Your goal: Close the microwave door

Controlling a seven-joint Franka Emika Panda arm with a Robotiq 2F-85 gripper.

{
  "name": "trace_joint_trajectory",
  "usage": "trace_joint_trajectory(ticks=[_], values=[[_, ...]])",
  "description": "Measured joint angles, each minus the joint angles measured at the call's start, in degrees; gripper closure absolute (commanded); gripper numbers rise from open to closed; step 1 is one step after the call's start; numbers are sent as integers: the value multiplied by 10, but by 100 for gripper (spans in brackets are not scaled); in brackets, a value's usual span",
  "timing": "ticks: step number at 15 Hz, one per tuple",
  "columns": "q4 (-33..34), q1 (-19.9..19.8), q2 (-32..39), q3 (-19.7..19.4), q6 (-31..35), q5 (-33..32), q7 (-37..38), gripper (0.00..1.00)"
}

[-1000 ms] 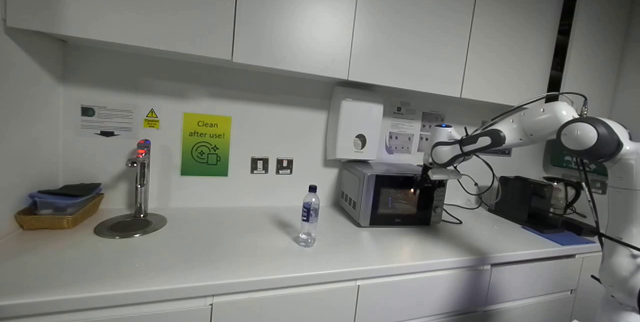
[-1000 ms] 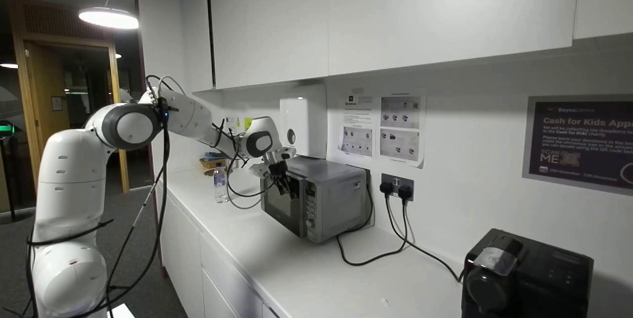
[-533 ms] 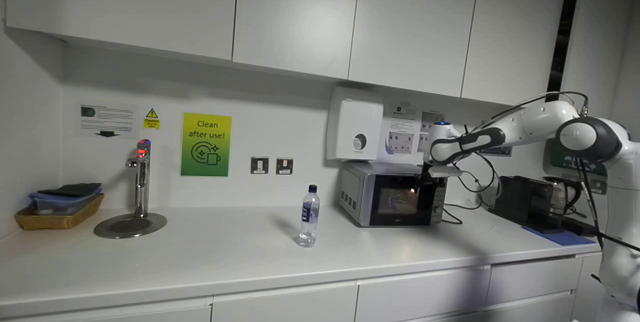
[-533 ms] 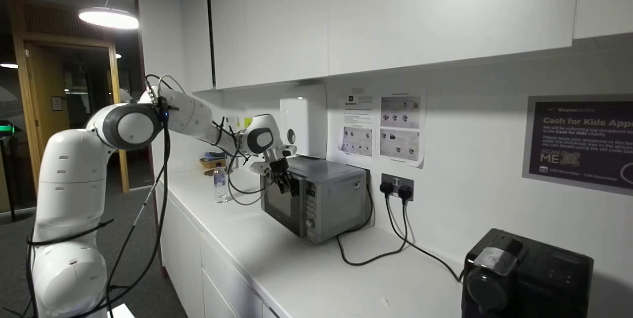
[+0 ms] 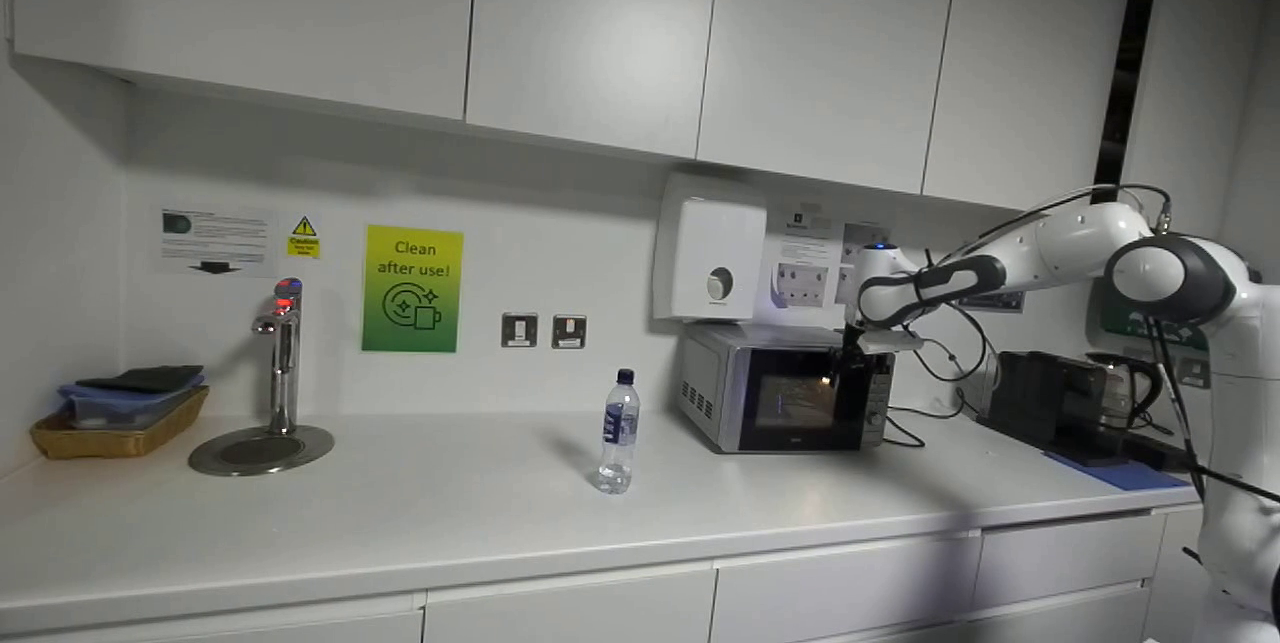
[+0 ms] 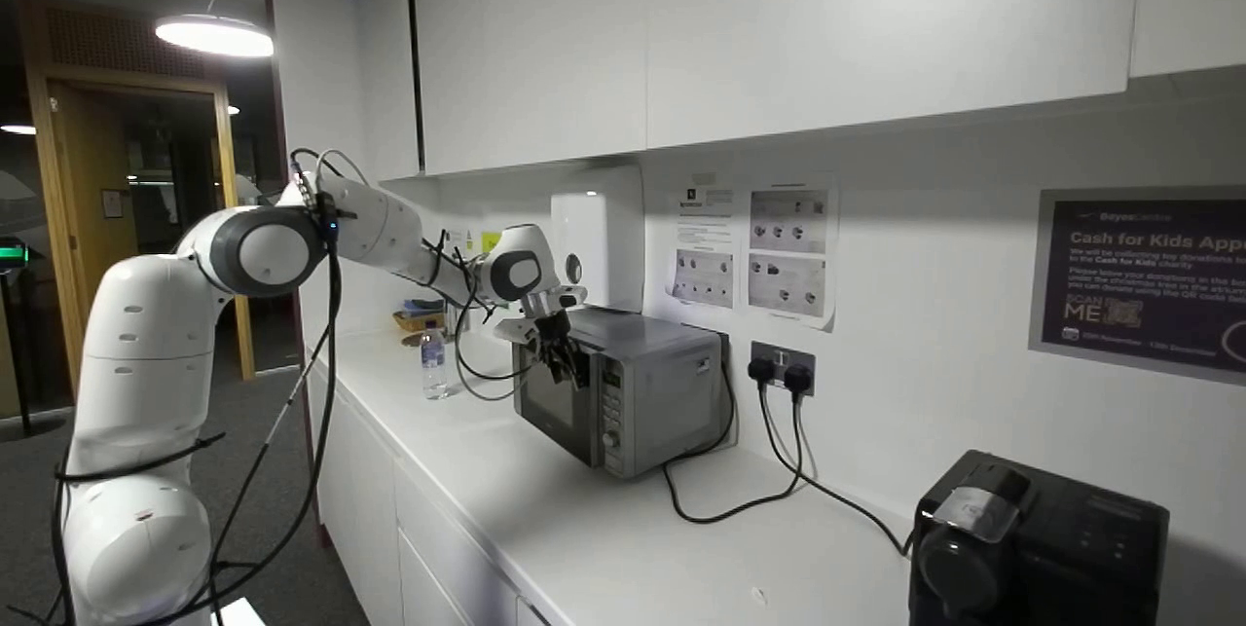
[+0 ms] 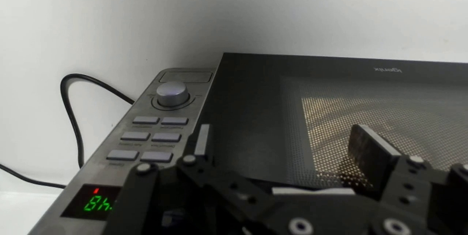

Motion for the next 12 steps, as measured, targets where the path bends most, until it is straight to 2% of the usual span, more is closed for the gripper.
trace_joint_trajectory(ticks=[9,12], values=[[3,7,12,-6,22,-98,3,0],[3,12,13,-9,22,-111,7,0]])
